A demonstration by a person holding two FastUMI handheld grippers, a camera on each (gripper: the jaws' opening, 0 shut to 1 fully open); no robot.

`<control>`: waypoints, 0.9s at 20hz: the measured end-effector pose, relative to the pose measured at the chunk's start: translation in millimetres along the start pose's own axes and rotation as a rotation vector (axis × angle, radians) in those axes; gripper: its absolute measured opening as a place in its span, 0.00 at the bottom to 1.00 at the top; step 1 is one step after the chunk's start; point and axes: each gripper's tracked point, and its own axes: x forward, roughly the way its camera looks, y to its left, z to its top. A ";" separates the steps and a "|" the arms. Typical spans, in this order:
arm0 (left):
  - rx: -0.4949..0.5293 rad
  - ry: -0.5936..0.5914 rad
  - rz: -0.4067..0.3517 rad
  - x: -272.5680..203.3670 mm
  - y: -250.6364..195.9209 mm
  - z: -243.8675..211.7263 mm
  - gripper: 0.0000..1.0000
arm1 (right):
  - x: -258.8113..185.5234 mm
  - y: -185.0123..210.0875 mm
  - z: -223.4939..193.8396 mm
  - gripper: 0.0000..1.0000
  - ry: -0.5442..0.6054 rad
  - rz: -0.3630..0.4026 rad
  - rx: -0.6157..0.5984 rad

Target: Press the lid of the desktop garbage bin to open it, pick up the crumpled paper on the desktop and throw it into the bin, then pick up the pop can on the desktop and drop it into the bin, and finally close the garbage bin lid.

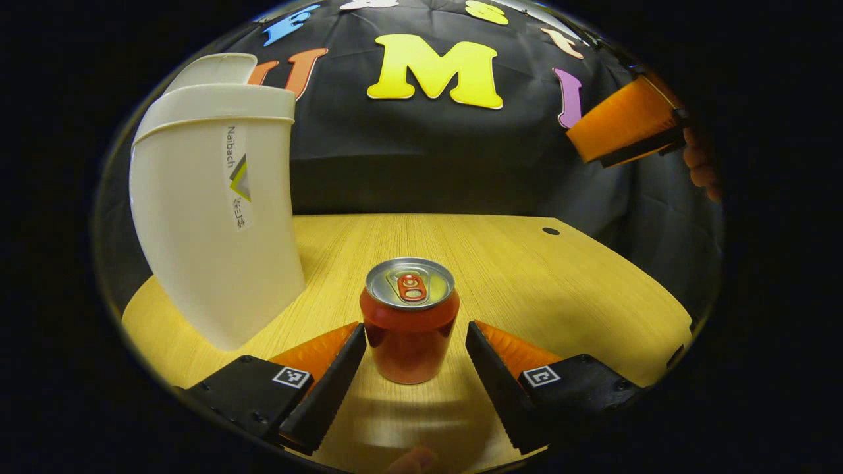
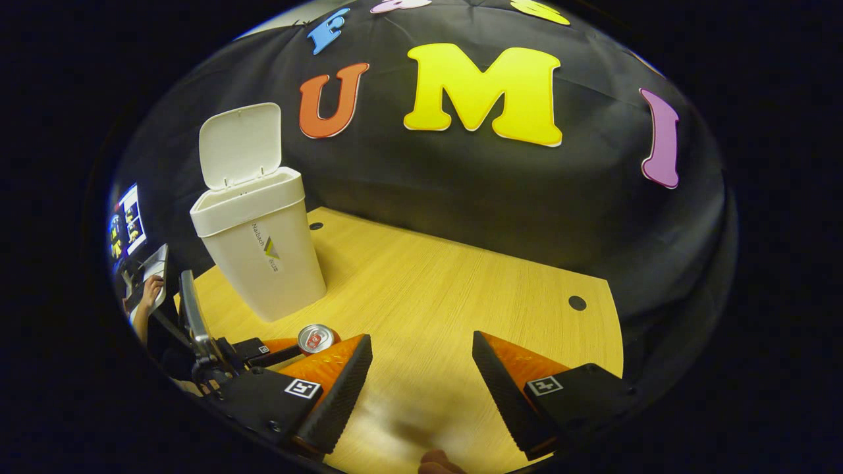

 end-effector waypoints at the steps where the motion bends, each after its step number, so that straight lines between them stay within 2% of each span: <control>1: 0.000 -0.002 0.002 3.4 0.5 -1.1 1.00 | -0.5 -2.2 -1.0 0.97 0.002 -0.004 0.005; 3: 0.008 -0.011 0.006 11.6 2.5 1.2 1.00 | -1.0 -7.8 -6.8 0.95 0.013 -0.015 0.007; 7: 0.037 -0.052 -0.006 22.0 -2.0 12.4 1.00 | -1.2 -22.9 -18.8 0.97 0.042 -0.047 0.010; 9: 0.022 -0.048 -0.047 24.8 -11.1 12.3 0.95 | -1.5 -27.2 -23.2 0.95 0.060 -0.055 0.028; 10: 0.011 -0.053 -0.051 23.4 -12.4 13.6 0.88 | -2.7 -30.5 -24.2 0.95 0.060 -0.060 0.036; 18: -0.030 -0.031 -0.006 -0.2 -4.1 26.5 0.86 | -20.6 -53.5 -29.4 0.97 0.059 -0.078 0.081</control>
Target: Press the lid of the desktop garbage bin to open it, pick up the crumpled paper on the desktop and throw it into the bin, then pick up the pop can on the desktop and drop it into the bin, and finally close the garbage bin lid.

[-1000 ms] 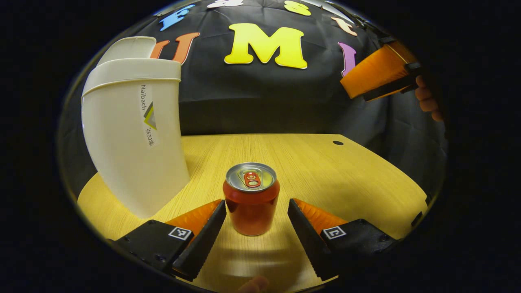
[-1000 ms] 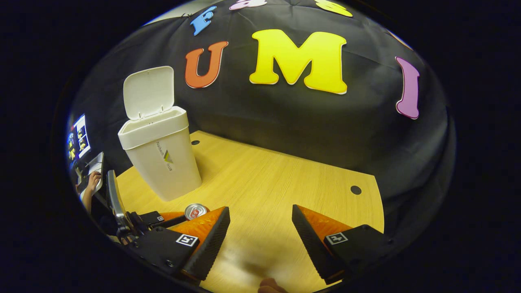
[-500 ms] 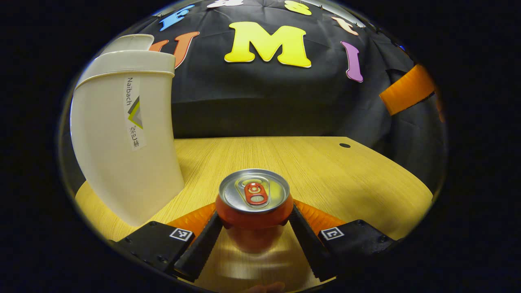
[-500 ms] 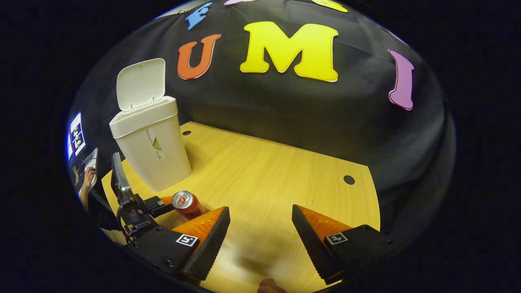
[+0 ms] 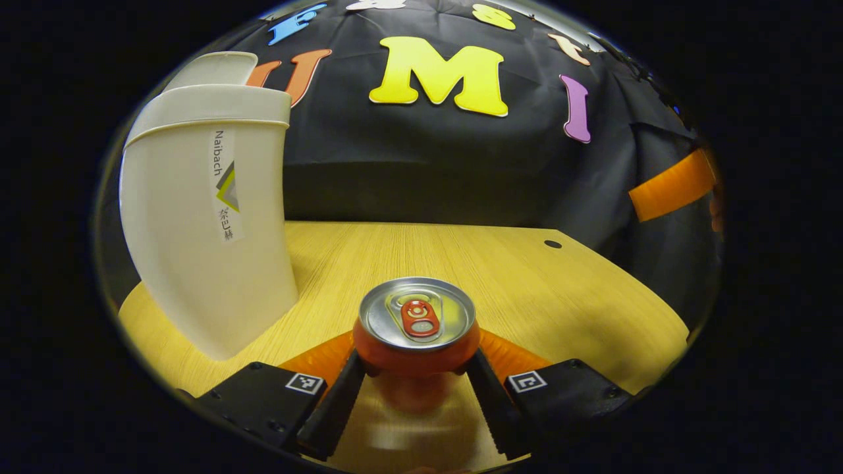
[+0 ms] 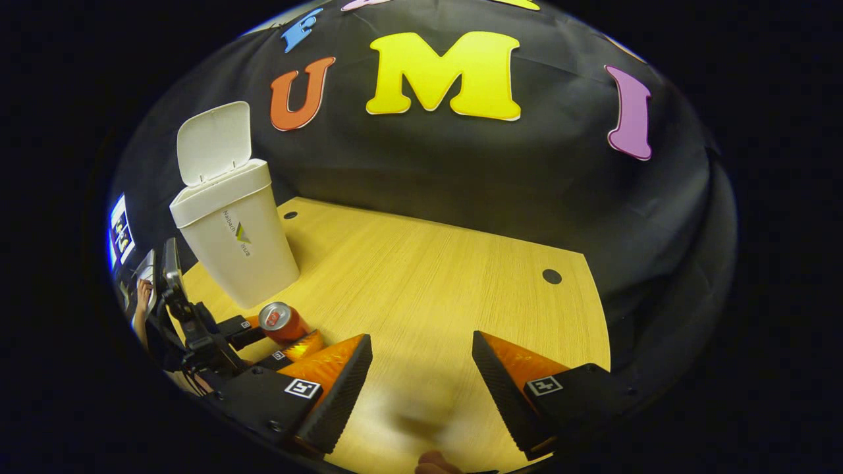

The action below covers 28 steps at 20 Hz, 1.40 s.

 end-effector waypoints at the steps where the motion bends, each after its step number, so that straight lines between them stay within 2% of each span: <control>1: -0.011 0.003 0.008 -6.4 1.1 5.4 0.86 | -3.6 -2.9 0.5 0.97 -0.001 -0.001 0.018; 7: -0.015 -0.036 0.044 -53.4 16.7 63.0 0.86 | -18.8 -28.7 3.8 0.95 -0.048 -0.035 0.056; 10: 0.017 -0.047 0.097 -79.3 34.2 99.5 0.85 | -22.6 -32.4 1.1 0.97 -0.040 -0.055 0.101; 12: 0.075 -0.051 0.149 -97.8 52.3 125.0 0.85 | -24.1 -28.0 1.3 0.97 -0.047 -0.052 0.118; 17: 0.115 -0.088 0.180 -130.8 84.3 200.6 0.85 | -27.5 -11.4 11.0 0.97 -0.071 -0.060 0.171; 22: 0.198 -0.142 0.297 -132.4 140.7 273.4 0.84 | -27.5 5.5 19.0 0.97 -0.095 -0.064 0.205; 25: 0.229 -0.174 0.321 -116.8 164.8 291.4 0.84 | -27.1 10.1 22.8 0.97 -0.097 -0.070 0.227; 26: 0.218 -0.176 0.328 -110.7 172.6 292.5 0.90 | -27.9 11.4 23.5 0.97 -0.094 -0.072 0.223; 27: 0.203 -0.167 0.342 -103.4 182.7 290.7 0.84 | -29.4 11.6 26.7 0.97 -0.098 -0.078 0.218; 28: 0.185 -0.158 0.350 -95.5 192.6 288.5 0.83 | -30.8 10.8 29.5 0.97 -0.103 -0.083 0.213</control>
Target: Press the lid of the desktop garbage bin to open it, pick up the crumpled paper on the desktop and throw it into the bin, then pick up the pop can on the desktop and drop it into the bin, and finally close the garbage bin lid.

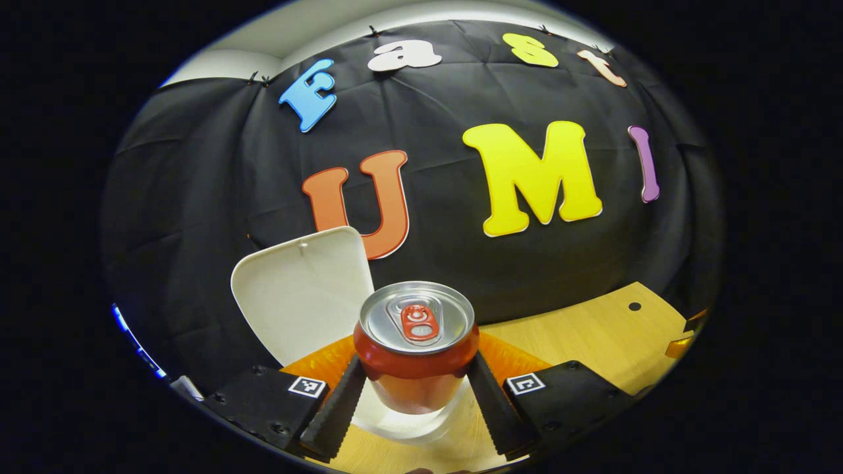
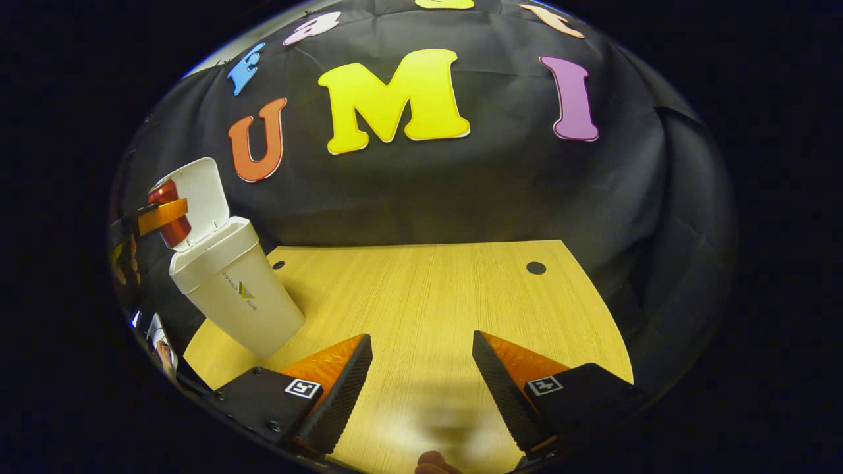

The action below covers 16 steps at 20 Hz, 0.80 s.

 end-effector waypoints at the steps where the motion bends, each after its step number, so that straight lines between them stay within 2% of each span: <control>1: -0.019 0.011 0.010 8.9 5.3 -6.1 0.84 | -0.4 -0.3 1.8 0.97 0.000 -0.008 -0.002; 9: -0.102 0.100 0.066 67.7 30.1 -50.2 0.85 | 0.1 1.3 -4.8 0.97 0.050 -0.083 -0.012; 16: -0.132 0.106 0.058 63.7 25.3 -51.5 0.87 | 5.5 17.2 2.7 0.97 0.044 -0.064 -0.029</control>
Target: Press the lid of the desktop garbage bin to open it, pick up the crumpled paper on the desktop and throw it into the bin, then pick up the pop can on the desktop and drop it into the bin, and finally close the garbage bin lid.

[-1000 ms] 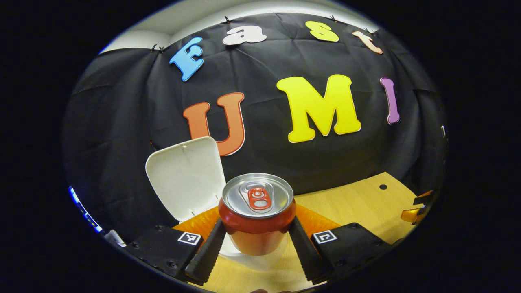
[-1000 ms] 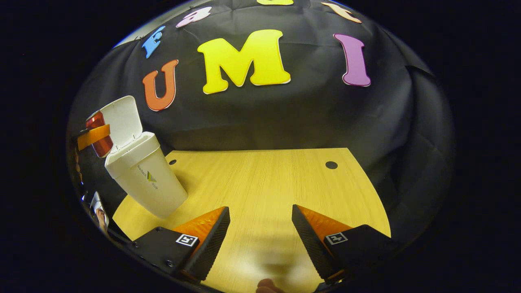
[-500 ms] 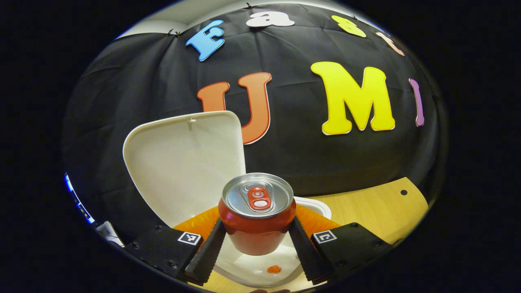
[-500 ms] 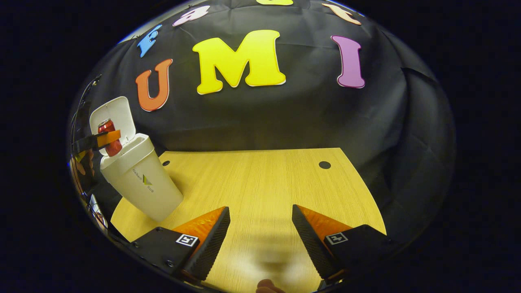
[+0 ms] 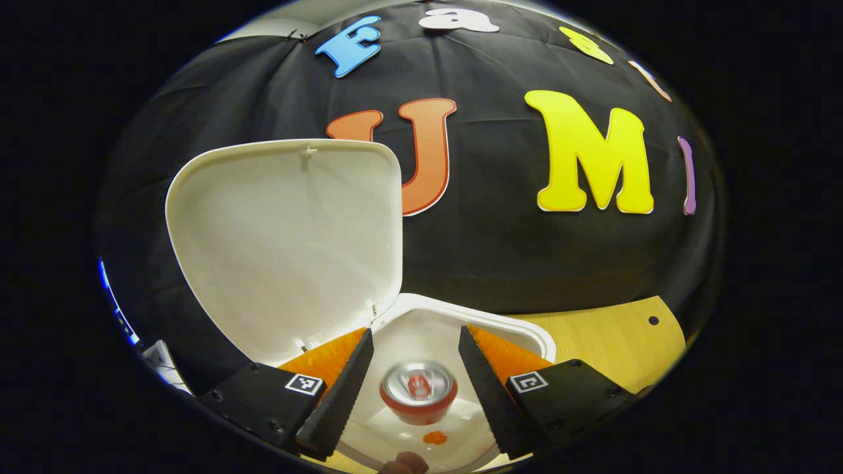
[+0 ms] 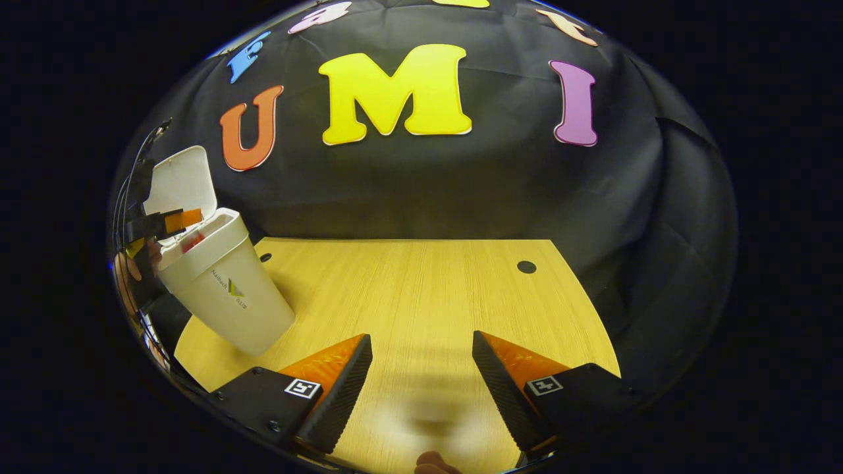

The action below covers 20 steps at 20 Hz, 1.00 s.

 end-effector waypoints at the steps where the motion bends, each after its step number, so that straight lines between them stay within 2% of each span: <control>1: 0.004 0.004 0.001 -0.4 -1.3 0.6 0.89 | 1.1 2.4 2.3 0.97 -0.002 0.009 -0.002; 5: 0.037 -0.033 0.033 -20.7 6.2 15.6 0.91 | 4.8 6.1 7.3 0.97 -0.012 0.041 -0.007; 8: 0.074 -0.113 0.038 -40.4 2.0 43.4 0.90 | 7.3 6.6 10.4 0.97 -0.021 0.070 -0.018; 12: 0.141 -0.257 0.110 -66.2 -0.9 104.5 0.92 | 10.5 0.3 16.3 0.97 -0.022 0.097 0.009; 15: 0.235 -0.381 0.147 -88.9 -11.3 152.0 0.95 | 10.9 -9.4 22.1 0.97 -0.039 0.108 0.001; 17: 0.282 -0.464 0.119 -101.7 -30.8 175.3 1.00 | 12.2 -17.1 21.1 0.97 -0.038 0.116 0.014; 19: 0.286 -0.495 0.082 -109.2 -48.4 181.7 0.93 | 16.1 -24.3 13.5 0.97 -0.025 0.118 0.025; 20: 0.276 -0.487 0.068 -111.4 -54.7 178.2 0.96 | 18.0 -27.4 8.8 0.95 -0.015 0.121 0.033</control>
